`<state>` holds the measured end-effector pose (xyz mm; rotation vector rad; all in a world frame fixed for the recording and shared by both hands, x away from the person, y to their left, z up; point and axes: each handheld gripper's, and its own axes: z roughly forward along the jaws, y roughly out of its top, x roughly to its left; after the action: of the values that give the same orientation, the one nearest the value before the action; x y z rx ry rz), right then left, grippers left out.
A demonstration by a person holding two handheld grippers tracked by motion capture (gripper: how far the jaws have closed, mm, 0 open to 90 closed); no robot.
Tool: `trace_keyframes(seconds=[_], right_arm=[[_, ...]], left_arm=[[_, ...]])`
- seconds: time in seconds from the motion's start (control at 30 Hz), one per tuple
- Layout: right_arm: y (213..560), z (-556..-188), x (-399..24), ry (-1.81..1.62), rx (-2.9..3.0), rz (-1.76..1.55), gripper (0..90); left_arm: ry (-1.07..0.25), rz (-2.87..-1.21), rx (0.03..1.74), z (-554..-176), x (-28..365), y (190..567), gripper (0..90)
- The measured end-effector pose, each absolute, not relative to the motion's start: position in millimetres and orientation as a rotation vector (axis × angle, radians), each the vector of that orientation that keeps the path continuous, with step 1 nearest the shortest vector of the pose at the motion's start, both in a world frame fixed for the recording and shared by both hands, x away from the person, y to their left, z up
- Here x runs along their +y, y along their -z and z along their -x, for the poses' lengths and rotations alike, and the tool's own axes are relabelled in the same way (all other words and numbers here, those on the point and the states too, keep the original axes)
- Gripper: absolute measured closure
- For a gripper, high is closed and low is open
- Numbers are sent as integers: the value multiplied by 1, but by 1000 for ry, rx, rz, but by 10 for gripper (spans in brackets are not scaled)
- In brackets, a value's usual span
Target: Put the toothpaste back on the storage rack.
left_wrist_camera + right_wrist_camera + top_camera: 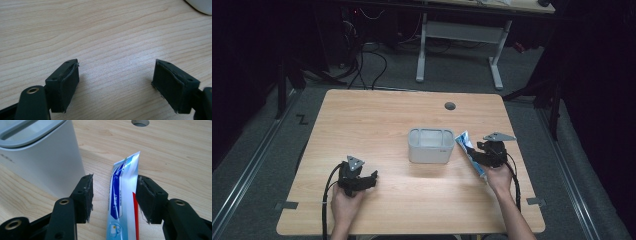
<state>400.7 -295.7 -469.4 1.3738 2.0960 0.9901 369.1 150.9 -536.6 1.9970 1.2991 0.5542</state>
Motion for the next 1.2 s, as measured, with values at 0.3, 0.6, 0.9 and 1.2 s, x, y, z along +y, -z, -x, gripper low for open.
trace_keyframes(seconds=[0.3,0.6,0.9,1.2], right_arm=[[470,-417,-286,-916,2139,-1365,484],[478,-435,-277,-854,2168,-1384,481],[485,-447,-269,-781,2207,-1390,483],[498,-456,-267,-666,2215,-1415,491]], left_arm=[[-554,-1997,1300,-369,151,537,215],[-553,-1997,1299,-369,151,537,215],[-553,-1997,1299,-369,151,537,215],[-553,-1996,1299,-369,151,537,214]])
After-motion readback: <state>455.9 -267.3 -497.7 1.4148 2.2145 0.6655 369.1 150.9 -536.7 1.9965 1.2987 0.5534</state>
